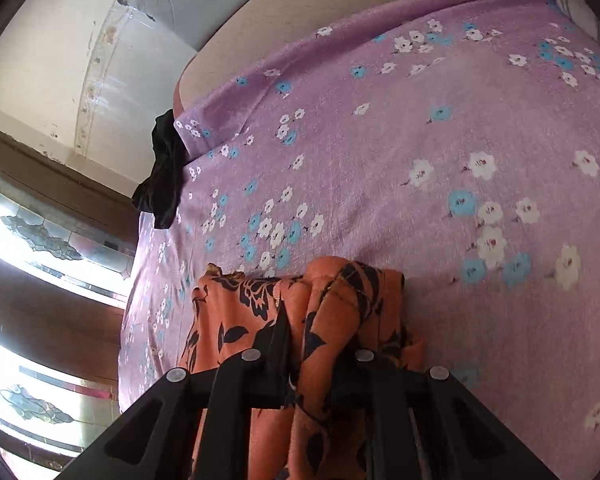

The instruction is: Fold small clothes

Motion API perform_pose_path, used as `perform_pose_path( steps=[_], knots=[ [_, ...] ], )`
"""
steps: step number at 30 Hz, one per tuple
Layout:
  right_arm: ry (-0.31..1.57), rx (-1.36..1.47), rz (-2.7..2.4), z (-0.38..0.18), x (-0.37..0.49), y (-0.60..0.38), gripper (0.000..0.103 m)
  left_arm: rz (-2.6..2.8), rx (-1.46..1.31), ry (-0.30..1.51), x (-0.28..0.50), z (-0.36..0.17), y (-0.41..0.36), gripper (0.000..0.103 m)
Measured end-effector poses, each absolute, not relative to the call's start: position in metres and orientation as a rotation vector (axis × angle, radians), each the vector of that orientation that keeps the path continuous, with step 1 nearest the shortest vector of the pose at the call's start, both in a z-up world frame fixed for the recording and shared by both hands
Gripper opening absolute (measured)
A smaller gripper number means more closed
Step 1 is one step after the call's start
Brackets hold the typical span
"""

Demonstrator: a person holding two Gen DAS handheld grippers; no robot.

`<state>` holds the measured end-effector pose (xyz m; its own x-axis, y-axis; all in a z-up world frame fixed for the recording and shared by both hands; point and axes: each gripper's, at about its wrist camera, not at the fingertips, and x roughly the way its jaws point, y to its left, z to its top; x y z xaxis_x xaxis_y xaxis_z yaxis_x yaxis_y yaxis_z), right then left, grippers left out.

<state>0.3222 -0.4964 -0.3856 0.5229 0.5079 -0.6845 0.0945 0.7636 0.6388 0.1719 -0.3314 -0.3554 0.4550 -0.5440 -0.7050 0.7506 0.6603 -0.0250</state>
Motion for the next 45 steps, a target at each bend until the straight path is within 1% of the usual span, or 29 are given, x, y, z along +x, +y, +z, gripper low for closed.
perform_pose_path(
  steps=[2, 3, 4, 6, 7, 11, 16, 19, 22, 25, 26, 27, 31, 35, 39, 40, 41, 45],
  knots=[
    [1.014, 0.643, 0.304, -0.393, 0.337, -0.496, 0.015, -0.823, 0.313, 0.776, 0.173, -0.361, -0.337, 0.051],
    [1.033, 0.622, 0.294, -0.401, 0.343, -0.495, 0.015, -0.838, 0.308, 0.794, 0.173, -0.363, -0.337, 0.053],
    [1.067, 0.631, 0.278, -0.412, 0.348, -0.497, 0.018, -0.847, 0.302, 0.796, 0.171, -0.361, -0.332, 0.053],
    [1.126, 0.697, 0.267, -0.43, 0.347, -0.505, 0.019, -0.871, 0.29, 0.791, 0.164, -0.353, -0.319, 0.054],
    [1.124, 0.715, 0.265, -0.431, 0.343, -0.51, 0.021, -0.888, 0.28, 0.786, 0.159, -0.347, -0.309, 0.057],
    [1.019, 0.728, 0.198, -0.398, 0.308, -0.529, 0.024, -0.896, 0.248, 0.726, 0.151, -0.322, -0.259, 0.067],
    [0.839, 0.726, 0.177, -0.343, 0.253, -0.518, 0.024, -0.762, 0.188, 0.66, 0.166, -0.305, -0.19, 0.067],
    [0.783, 0.696, 0.229, -0.324, 0.226, -0.482, 0.023, -0.677, 0.134, 0.689, 0.189, -0.313, -0.169, 0.067],
    [0.807, 0.659, 0.256, -0.326, 0.21, -0.439, 0.023, -0.642, 0.147, 0.737, 0.202, -0.33, -0.171, 0.067],
    [0.905, 0.609, 0.17, -0.352, 0.197, -0.415, 0.022, -0.612, 0.208, 0.803, 0.209, -0.355, -0.172, 0.068],
    [0.951, 0.599, 0.121, -0.363, 0.191, -0.414, 0.02, -0.596, 0.215, 0.824, 0.209, -0.363, -0.168, 0.07],
    [0.985, 0.586, 0.062, -0.372, 0.182, -0.416, 0.019, -0.593, 0.21, 0.846, 0.208, -0.367, -0.164, 0.07],
    [0.997, 0.638, -0.022, -0.387, 0.142, -0.433, 0.017, -0.58, 0.202, 0.861, 0.202, -0.369, -0.158, 0.07],
    [1.037, 0.626, -0.048, -0.4, 0.118, -0.428, 0.017, -0.558, 0.159, 0.895, 0.202, -0.377, -0.158, 0.07],
    [1.057, 0.584, -0.059, -0.39, 0.116, -0.423, 0.017, -0.554, 0.132, 0.861, 0.199, -0.372, -0.151, 0.07],
    [1.049, 0.597, -0.053, -0.386, 0.118, -0.424, 0.018, -0.551, 0.132, 0.847, 0.197, -0.369, -0.15, 0.07],
    [1.027, 0.608, -0.036, -0.379, 0.121, -0.425, 0.022, -0.552, 0.134, 0.83, 0.194, -0.366, -0.149, 0.07],
    [0.95, 0.564, -0.024, -0.352, 0.148, -0.421, 0.022, -0.548, 0.157, 0.775, 0.192, -0.358, -0.151, 0.07]
  ],
)
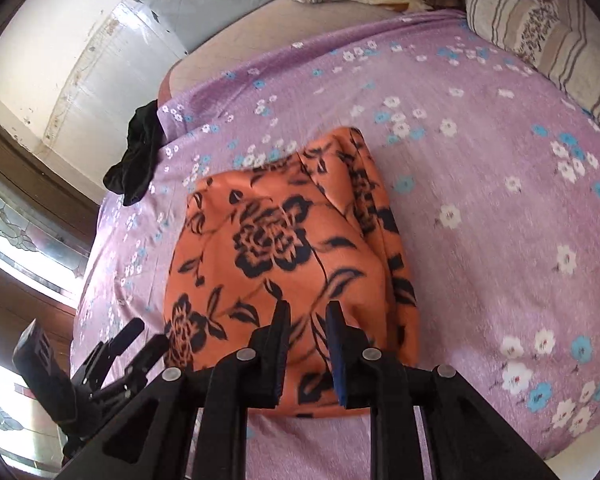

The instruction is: Fold small clothes

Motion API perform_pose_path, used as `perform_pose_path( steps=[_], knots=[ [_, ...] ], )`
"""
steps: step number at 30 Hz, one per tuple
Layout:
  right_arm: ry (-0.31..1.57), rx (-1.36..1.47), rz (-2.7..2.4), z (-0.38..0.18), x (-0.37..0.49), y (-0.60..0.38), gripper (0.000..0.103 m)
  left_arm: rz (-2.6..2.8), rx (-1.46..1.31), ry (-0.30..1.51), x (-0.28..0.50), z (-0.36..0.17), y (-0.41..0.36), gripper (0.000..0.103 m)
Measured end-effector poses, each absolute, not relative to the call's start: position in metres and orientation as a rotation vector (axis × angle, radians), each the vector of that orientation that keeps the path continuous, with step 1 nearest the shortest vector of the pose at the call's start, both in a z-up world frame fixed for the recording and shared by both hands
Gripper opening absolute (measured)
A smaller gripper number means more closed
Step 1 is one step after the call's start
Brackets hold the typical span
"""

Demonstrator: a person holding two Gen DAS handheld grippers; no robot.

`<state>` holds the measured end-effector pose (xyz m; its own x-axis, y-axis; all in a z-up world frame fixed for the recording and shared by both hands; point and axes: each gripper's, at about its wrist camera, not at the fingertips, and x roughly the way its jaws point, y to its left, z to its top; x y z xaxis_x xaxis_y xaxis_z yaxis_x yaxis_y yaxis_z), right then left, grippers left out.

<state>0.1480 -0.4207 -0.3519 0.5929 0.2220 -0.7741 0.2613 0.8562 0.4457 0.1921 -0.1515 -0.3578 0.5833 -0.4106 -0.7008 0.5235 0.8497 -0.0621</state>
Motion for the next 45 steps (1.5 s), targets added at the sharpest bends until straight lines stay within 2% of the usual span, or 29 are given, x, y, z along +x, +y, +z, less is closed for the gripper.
perform_pose_path(
  steps=[6, 11, 18, 23, 29, 35, 41, 45],
  knots=[
    [0.982, 0.505, -0.073, -0.352, 0.232, -0.425, 0.022, -0.546, 0.152, 0.823, 0.207, -0.37, -0.157, 0.07],
    [1.116, 0.599, -0.134, -0.409, 0.288, -0.451, 0.02, -0.548, 0.153, 0.823, 0.21, -0.371, -0.159, 0.07],
    [1.116, 0.536, -0.099, -0.388, 0.304, -0.443, 0.021, -0.544, 0.141, 0.842, 0.211, -0.371, -0.159, 0.07],
    [1.082, 0.544, 0.075, -0.377, 0.328, -0.4, 0.021, -0.545, 0.139, 0.846, 0.212, -0.371, -0.159, 0.071],
    [1.17, 0.555, 0.164, -0.422, 0.36, -0.357, 0.021, -0.54, 0.135, 0.857, 0.215, -0.372, -0.158, 0.071],
    [1.136, 0.604, 0.164, -0.397, 0.335, -0.38, 0.021, -0.531, 0.144, 0.85, 0.213, -0.371, -0.159, 0.071],
    [1.053, 0.552, 0.093, -0.351, 0.262, -0.417, 0.021, -0.514, 0.167, 0.831, 0.208, -0.371, -0.161, 0.072],
    [1.067, 0.513, 0.043, -0.354, 0.211, -0.428, 0.021, -0.502, 0.187, 0.814, 0.205, -0.372, -0.162, 0.074]
  ],
)
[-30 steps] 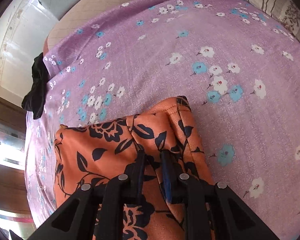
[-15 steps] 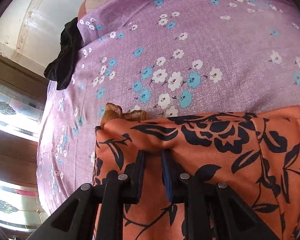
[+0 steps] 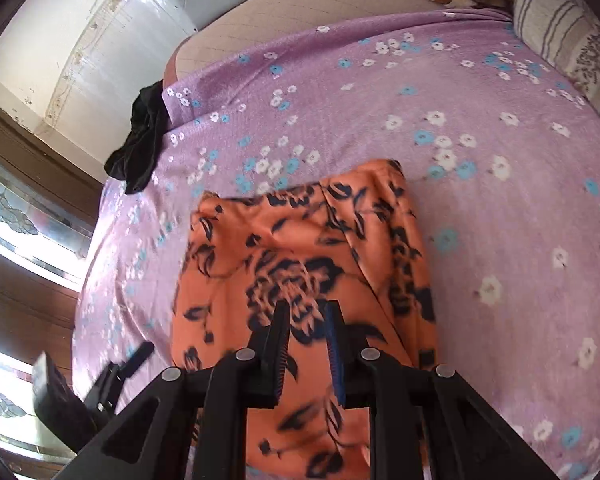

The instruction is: Fold small clothes

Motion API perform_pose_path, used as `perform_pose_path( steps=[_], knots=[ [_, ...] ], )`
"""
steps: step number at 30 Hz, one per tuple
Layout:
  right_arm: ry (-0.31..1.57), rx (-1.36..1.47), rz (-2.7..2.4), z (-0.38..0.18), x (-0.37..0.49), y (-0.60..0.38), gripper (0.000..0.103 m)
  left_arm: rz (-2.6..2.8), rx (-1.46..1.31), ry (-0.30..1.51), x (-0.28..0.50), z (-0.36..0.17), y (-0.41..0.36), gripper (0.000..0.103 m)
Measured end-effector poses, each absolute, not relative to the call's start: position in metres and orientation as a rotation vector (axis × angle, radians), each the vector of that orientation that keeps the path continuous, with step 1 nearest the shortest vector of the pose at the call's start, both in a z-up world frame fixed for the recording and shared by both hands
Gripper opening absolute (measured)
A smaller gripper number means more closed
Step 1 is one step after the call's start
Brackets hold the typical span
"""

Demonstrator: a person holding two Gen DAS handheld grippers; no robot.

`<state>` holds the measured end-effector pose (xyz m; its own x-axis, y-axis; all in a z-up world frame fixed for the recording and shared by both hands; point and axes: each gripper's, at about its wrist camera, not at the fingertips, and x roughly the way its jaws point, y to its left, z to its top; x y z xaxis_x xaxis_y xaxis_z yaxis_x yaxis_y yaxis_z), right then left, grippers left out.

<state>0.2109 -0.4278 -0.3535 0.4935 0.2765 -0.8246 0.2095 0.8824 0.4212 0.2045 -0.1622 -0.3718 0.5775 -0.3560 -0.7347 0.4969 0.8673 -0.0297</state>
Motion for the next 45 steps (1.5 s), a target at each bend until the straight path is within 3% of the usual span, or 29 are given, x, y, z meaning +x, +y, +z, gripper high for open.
perform_pose_path(
  steps=[4, 13, 16, 23, 45],
  knots=[
    [1.056, 0.56, 0.008, -0.392, 0.18, -0.437, 0.021, -0.489, 0.2, 0.797, 0.202, -0.374, -0.162, 0.08],
    [1.029, 0.538, 0.031, -0.39, 0.18, -0.436, 0.021, -0.475, 0.157, 0.815, 0.205, -0.377, -0.154, 0.088],
    [0.995, 0.581, 0.063, -0.38, 0.174, -0.44, 0.022, -0.469, 0.153, 0.817, 0.205, -0.376, -0.154, 0.088],
    [0.725, 0.632, 0.043, -0.341, 0.154, -0.456, 0.023, -0.458, 0.16, 0.822, 0.206, -0.375, -0.157, 0.09],
    [0.731, 0.639, 0.023, -0.345, 0.165, -0.465, 0.023, -0.441, 0.169, 0.842, 0.209, -0.374, -0.161, 0.09]
  ],
)
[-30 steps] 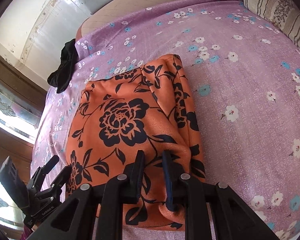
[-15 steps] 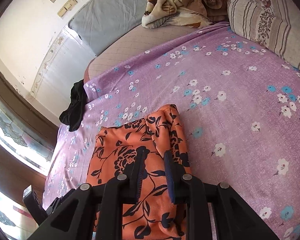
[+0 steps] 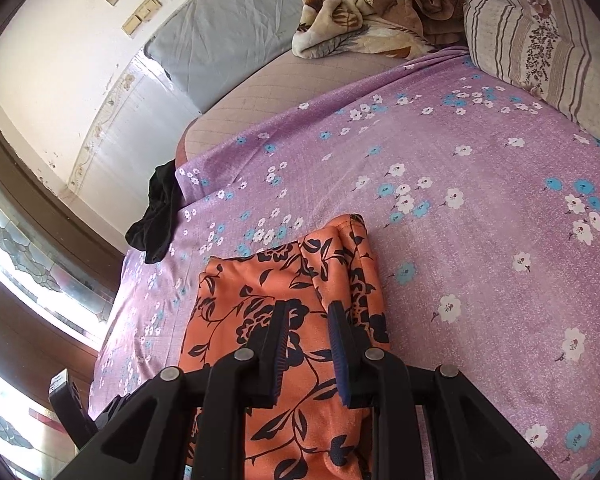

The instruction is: Fold small clothes

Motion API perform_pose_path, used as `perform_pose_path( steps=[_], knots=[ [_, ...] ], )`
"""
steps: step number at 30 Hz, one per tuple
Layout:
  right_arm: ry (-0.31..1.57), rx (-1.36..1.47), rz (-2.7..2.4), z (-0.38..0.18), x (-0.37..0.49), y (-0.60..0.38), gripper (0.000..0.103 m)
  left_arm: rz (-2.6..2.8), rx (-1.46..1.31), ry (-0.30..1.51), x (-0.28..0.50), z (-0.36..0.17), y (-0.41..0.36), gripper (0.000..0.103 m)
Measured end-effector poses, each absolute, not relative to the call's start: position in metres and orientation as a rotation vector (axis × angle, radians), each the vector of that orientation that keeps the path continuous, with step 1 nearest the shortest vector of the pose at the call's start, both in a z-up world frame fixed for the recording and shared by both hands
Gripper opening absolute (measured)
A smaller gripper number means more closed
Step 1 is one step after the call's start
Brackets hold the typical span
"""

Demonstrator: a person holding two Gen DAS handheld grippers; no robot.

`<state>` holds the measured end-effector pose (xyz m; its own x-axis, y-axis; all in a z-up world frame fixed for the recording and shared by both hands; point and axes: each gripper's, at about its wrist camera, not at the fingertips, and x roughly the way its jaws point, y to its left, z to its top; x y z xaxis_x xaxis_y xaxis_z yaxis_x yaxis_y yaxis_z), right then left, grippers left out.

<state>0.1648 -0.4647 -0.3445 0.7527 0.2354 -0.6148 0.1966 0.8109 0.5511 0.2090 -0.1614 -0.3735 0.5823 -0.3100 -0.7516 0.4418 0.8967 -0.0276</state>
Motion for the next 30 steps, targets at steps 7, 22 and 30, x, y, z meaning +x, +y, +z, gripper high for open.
perform_pose_path(
  steps=[7, 22, 30],
  knots=[
    [0.704, 0.635, 0.069, -0.341, 0.166, -0.458, 0.057, -0.441, 0.177, 0.843, 0.209, -0.373, -0.162, 0.09],
    [0.684, 0.578, 0.035, -0.338, 0.166, -0.451, 0.067, -0.451, 0.093, 0.771, 0.207, -0.339, -0.145, 0.09],
    [0.694, 0.563, 0.031, -0.339, 0.168, -0.448, 0.067, -0.439, 0.111, 0.795, 0.211, -0.345, -0.147, 0.09]
  ],
)
